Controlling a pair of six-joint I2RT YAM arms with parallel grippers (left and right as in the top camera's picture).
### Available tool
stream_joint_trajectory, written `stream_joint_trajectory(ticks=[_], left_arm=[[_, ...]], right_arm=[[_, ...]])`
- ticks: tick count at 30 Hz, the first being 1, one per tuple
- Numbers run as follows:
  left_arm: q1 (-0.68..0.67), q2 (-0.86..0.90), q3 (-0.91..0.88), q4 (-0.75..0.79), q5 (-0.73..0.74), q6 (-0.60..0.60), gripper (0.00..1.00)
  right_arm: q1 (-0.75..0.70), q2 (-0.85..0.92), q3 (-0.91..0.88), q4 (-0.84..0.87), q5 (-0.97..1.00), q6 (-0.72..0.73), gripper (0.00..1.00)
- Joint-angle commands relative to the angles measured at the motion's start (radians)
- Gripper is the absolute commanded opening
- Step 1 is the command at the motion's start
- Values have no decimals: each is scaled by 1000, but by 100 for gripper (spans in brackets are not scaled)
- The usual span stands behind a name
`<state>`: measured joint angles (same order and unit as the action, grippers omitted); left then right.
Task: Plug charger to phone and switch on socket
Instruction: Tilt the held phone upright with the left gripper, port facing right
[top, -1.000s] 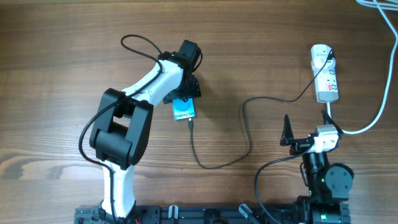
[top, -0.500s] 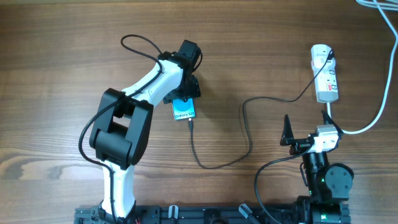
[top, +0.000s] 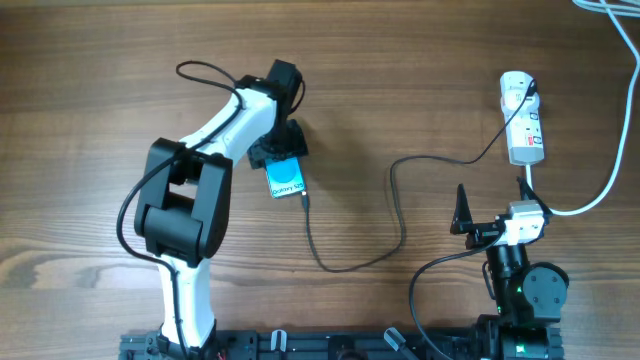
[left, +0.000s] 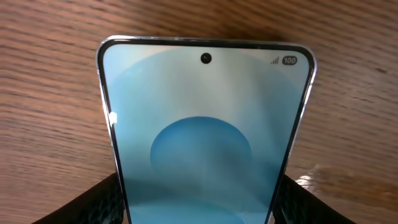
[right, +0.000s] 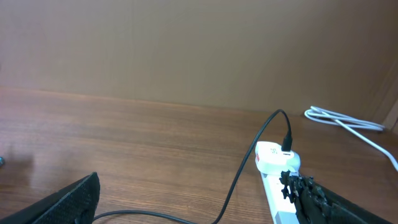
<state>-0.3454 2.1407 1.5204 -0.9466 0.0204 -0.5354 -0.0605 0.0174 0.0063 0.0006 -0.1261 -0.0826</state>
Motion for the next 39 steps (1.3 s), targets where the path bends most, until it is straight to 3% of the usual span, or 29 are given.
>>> stream_joint_trajectory(ticks=[1, 8, 17, 20, 39], left_arm=[[31, 16, -48, -16, 85, 50, 70], [87, -25, -48, -20, 308, 61, 69], [168, -26, -48, -47, 800, 184, 66], [172, -26, -48, -50, 895, 222, 65], [172, -26, -48, -2, 839, 305, 61]], right_arm=[[-2, -6, -1, 5, 15, 11, 100], [-2, -3, -1, 6, 15, 10, 100], [-2, -3, -1, 6, 15, 10, 100], [-2, -3, -1, 6, 15, 11, 100], [-2, -3, -1, 6, 15, 11, 100]])
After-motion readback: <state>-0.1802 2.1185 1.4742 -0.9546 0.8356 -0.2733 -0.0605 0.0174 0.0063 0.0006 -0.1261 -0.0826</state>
